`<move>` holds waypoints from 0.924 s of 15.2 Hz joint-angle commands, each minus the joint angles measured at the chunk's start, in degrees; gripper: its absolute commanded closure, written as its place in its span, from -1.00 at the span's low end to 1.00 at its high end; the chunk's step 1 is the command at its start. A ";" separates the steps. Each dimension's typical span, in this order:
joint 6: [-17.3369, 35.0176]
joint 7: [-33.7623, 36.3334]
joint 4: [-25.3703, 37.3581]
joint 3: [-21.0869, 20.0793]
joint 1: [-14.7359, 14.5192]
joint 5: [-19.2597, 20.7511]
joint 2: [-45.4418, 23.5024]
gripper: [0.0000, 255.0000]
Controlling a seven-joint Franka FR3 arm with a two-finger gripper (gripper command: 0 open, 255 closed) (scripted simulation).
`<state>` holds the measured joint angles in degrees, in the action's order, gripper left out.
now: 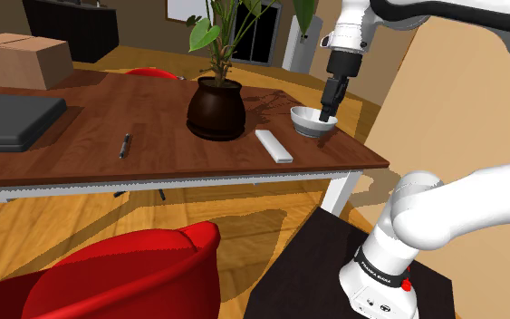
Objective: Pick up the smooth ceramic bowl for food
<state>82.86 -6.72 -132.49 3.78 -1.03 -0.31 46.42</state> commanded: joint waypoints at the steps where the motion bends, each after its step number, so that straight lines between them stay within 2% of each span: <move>1: 0.00 0.00 0.00 0.00 0.00 0.00 0.00 -1.00; 8: 5.03 -9.22 2.83 5.54 1.46 8.82 -8.18 -1.00; 14: 9.81 -16.41 7.54 9.90 2.52 14.82 -16.75 -1.00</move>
<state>91.63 -21.76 -125.73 12.84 1.27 13.45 31.21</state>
